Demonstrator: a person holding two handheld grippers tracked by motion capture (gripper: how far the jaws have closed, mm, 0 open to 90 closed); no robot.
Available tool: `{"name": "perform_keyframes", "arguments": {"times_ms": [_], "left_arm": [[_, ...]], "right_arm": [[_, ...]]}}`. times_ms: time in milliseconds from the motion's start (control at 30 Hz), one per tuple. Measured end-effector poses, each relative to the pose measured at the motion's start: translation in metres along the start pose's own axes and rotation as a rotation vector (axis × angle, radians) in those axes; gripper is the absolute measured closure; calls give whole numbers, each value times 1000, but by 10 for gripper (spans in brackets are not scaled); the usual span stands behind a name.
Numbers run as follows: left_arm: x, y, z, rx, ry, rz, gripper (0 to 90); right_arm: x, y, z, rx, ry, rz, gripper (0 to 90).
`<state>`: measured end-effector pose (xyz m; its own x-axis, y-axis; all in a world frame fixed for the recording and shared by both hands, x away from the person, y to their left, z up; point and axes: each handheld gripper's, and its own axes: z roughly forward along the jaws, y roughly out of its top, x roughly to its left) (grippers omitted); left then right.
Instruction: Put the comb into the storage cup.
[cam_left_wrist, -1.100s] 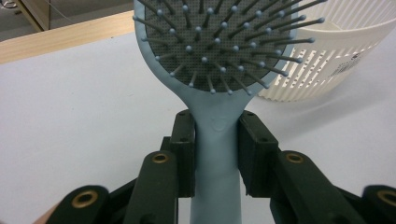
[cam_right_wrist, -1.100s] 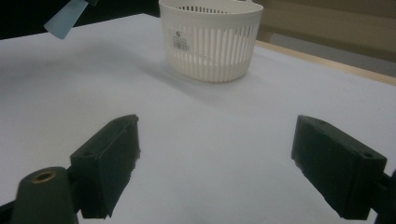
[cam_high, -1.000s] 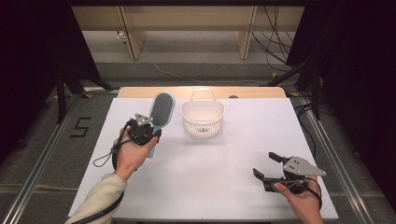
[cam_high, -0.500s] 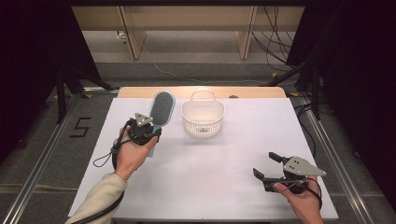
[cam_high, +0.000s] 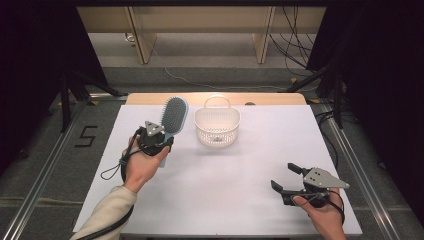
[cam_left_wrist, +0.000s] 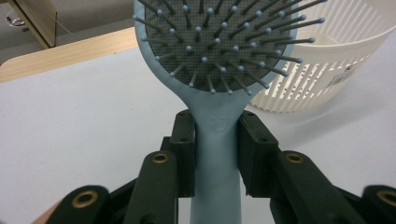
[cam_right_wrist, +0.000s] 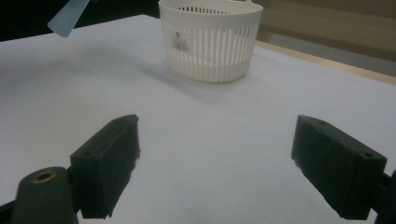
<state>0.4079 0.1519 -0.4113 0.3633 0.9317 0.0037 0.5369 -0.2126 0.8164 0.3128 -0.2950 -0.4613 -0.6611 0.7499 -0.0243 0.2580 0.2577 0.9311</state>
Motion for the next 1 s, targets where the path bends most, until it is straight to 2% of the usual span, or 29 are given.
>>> {"name": "perform_keyframes", "arguments": {"times_ms": [700, 1000], "left_arm": [[-3, 3, -3, -27, -7, 12, 696], [-3, 5, -5, -45, -13, 3, 696]], "right_arm": [[0, 0, 0, -3, -4, 1, 160], [0, 0, 0, -4, -4, -1, 160]]}}
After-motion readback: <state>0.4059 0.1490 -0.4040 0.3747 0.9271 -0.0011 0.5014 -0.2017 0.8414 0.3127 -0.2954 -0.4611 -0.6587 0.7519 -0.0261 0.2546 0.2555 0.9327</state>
